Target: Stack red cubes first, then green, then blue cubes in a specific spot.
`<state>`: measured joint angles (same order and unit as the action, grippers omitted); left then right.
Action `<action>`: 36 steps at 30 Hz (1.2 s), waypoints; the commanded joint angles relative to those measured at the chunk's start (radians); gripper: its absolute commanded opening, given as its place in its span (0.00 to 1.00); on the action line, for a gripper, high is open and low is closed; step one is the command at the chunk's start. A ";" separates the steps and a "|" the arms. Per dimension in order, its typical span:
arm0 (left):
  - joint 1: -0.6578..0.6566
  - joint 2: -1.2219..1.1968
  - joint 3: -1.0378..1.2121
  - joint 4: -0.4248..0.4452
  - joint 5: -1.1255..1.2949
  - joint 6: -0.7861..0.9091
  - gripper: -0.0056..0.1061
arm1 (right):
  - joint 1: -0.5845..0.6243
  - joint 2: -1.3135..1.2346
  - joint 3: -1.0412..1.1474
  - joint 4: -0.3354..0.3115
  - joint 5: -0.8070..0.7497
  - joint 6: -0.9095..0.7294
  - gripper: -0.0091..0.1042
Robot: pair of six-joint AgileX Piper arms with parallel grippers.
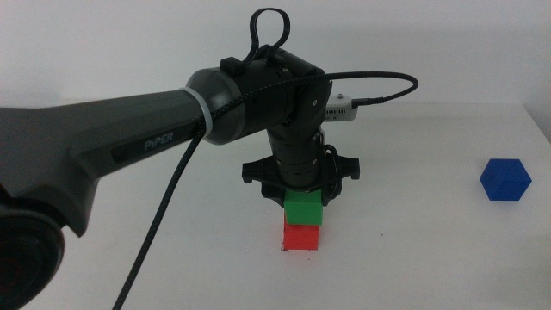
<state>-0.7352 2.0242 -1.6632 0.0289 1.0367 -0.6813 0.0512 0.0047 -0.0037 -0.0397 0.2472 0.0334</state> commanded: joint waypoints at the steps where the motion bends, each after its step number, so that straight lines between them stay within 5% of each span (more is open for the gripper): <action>1: -0.003 0.004 -0.010 -0.010 -0.008 -0.009 0.22 | -0.004 -0.005 0.004 -0.006 -0.009 -0.004 0.90; 6: -0.003 0.014 -0.010 -0.010 0.001 -0.009 0.24 | -0.004 -0.005 0.004 -0.006 -0.009 -0.004 0.90; 17: -0.003 0.023 -0.010 -0.002 0.022 0.003 0.87 | -0.004 -0.005 0.004 -0.006 -0.009 -0.004 0.90; 21: -0.003 -0.035 -0.014 0.014 0.060 0.060 0.89 | -0.004 -0.005 0.004 -0.006 -0.009 -0.004 0.90; 27: -0.001 -0.343 0.115 0.079 0.091 0.362 0.89 | -0.004 -0.005 0.004 -0.006 -0.009 -0.004 0.90; 36: 0.001 -0.993 0.592 -0.134 -0.146 0.618 0.89 | -0.004 -0.005 0.004 -0.006 -0.009 -0.004 0.90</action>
<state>-0.7369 1.1025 -1.1160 -0.0477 0.9294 -0.1063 0.0512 0.0047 -0.0037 -0.0397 0.2472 0.0334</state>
